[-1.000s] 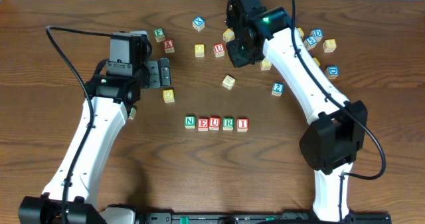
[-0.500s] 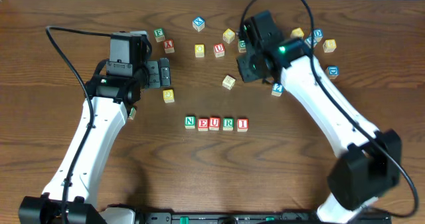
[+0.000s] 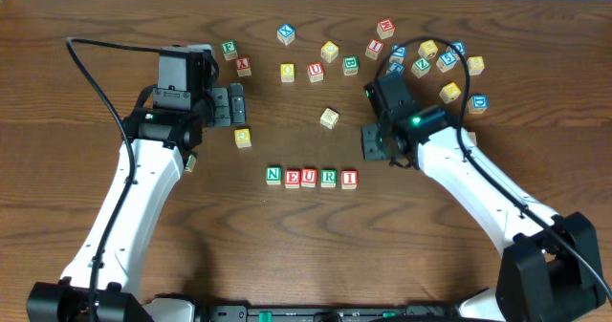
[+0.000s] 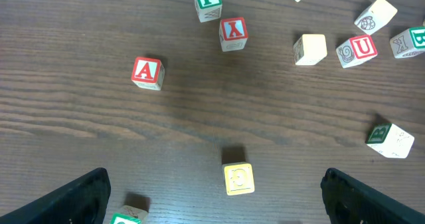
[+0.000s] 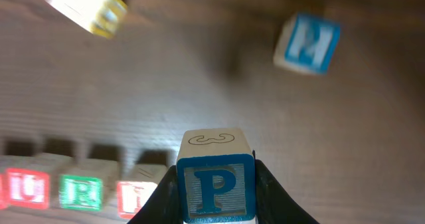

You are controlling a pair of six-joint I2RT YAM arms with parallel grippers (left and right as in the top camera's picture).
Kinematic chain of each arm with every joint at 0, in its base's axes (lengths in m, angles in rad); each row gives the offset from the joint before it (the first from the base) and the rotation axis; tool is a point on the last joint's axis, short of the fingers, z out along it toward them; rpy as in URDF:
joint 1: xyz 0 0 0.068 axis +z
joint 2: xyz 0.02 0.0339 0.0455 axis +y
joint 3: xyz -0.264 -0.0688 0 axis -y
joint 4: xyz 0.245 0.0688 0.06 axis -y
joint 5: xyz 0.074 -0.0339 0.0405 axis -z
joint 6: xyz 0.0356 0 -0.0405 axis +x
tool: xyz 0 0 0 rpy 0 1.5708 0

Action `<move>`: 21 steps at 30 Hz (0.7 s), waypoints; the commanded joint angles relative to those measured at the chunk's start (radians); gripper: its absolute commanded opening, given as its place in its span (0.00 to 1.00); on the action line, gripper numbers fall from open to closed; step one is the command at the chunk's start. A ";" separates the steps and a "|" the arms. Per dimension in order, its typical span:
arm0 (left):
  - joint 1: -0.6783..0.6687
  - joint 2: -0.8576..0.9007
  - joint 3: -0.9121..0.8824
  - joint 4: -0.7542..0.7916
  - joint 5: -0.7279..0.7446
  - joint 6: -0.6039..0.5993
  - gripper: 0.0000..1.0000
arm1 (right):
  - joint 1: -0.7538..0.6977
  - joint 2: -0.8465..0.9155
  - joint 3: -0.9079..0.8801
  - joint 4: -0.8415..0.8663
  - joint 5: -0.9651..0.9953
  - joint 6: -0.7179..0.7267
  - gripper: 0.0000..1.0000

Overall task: Spell out NEURIPS
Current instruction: 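Lift the blue P block and carry it toward the row, then lower the blue P block to the right of the I block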

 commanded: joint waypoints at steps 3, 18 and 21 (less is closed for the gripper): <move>0.004 -0.016 0.024 0.000 -0.005 0.010 1.00 | 0.006 -0.019 -0.067 0.004 0.016 0.127 0.07; 0.004 -0.016 0.024 0.000 -0.005 0.010 1.00 | 0.061 -0.018 -0.119 0.002 0.009 0.195 0.08; 0.004 -0.016 0.024 0.000 -0.005 0.010 1.00 | 0.090 -0.018 -0.120 0.005 0.013 0.199 0.08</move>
